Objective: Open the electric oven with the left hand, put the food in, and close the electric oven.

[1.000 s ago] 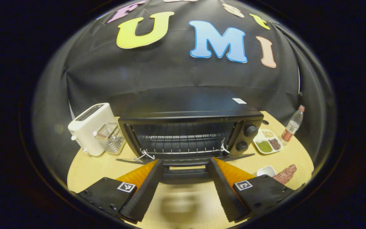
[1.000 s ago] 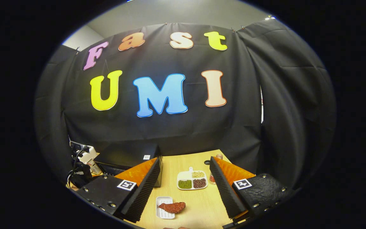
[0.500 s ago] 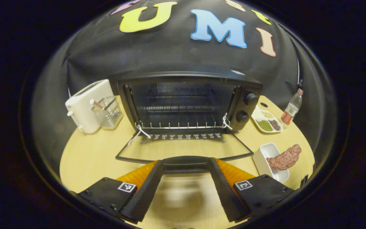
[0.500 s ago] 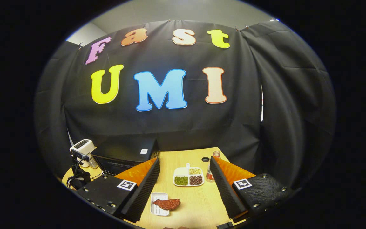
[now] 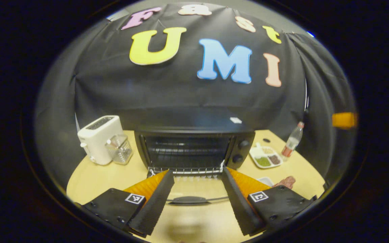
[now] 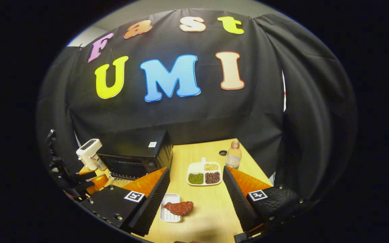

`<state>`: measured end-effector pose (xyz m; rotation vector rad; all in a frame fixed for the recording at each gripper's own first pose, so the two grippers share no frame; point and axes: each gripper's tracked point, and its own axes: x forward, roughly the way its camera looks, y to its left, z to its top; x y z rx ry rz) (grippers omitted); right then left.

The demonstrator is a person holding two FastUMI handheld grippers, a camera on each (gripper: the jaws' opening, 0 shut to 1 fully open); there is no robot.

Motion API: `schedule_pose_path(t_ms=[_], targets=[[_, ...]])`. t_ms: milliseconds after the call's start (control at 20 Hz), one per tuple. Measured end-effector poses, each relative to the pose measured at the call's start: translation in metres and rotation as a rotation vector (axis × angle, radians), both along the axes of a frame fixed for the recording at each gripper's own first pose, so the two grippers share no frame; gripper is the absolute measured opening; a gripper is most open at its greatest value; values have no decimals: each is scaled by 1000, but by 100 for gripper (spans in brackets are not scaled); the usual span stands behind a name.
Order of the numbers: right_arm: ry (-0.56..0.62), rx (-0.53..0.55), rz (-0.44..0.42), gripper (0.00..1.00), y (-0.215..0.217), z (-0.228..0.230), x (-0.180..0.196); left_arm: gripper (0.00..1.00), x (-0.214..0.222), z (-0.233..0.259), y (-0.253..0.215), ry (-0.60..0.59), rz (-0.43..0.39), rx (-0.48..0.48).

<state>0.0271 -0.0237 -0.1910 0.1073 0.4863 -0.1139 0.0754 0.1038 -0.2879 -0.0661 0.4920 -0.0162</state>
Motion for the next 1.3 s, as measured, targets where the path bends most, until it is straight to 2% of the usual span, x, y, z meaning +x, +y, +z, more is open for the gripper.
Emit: schedule_pose_path(t_ms=[100,150,200,250,400,500,650,850,900,950,1000,1100,1150,1200,1250,1300], targets=[[48,98,13,96,0,-26,2,96,6,51,-1,-96,12,-11],[75,154,21,96,1,-40,3,100,8,78,2,-158,25,-3],[106,212,29,96,3,-55,4,92,11,107,7,-224,38,10],[139,266,28,96,3,-72,4,100,11,134,10,-279,47,22],[240,411,38,96,10,-124,-1,100,2,191,13,-359,53,39],[315,485,70,96,18,-160,-11,95,-4,216,13,-388,58,39],[398,559,77,96,25,-203,-21,93,-11,234,12,-410,73,62],[432,663,54,95,35,-228,-21,94,-29,236,17,-389,92,115],[428,706,47,87,39,-229,-18,95,-34,235,20,-380,100,130],[417,733,32,94,40,-229,-14,96,-39,234,22,-375,104,136],[413,756,25,86,41,-230,-11,97,-43,235,24,-372,110,138],[404,798,17,81,42,-223,-6,99,-47,237,29,-371,124,140],[402,819,11,63,44,-220,-5,100,-49,237,31,-373,129,139],[405,839,0,52,47,-219,-3,100,-49,238,32,-371,134,136],[422,855,7,27,56,-223,-1,100,-50,236,33,-369,135,132],[404,873,25,26,56,-210,-4,100,-51,236,33,-368,135,127]])
